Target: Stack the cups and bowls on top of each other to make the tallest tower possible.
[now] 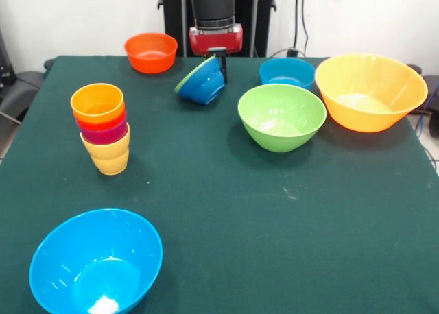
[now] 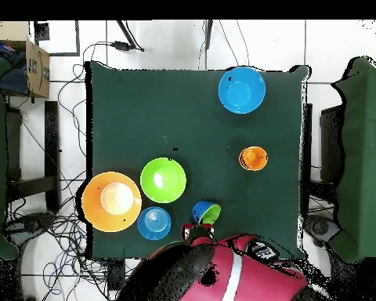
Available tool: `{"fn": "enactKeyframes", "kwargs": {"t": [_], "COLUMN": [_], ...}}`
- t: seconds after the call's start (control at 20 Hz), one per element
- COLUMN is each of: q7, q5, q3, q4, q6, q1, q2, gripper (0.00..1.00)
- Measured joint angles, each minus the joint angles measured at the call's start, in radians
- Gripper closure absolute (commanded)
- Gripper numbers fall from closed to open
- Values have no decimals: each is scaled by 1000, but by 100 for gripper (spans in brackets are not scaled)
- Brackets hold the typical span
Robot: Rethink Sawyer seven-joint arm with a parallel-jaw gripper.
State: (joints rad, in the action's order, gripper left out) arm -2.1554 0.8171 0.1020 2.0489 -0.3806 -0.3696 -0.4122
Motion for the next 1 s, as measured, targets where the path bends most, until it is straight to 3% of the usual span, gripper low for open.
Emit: {"fn": "enactKeyframes", "kwargs": {"t": [0.45,0.65,1.0], "q7": [0,0,0], "q5": [0,-7,-103], "q3": [7,-38,-154], "q4": [1,15,50], "q6": [11,110,409], "q1": [-2,-56,-189], "q2": [-21,-90,-305], "gripper": [100,100,100]}}
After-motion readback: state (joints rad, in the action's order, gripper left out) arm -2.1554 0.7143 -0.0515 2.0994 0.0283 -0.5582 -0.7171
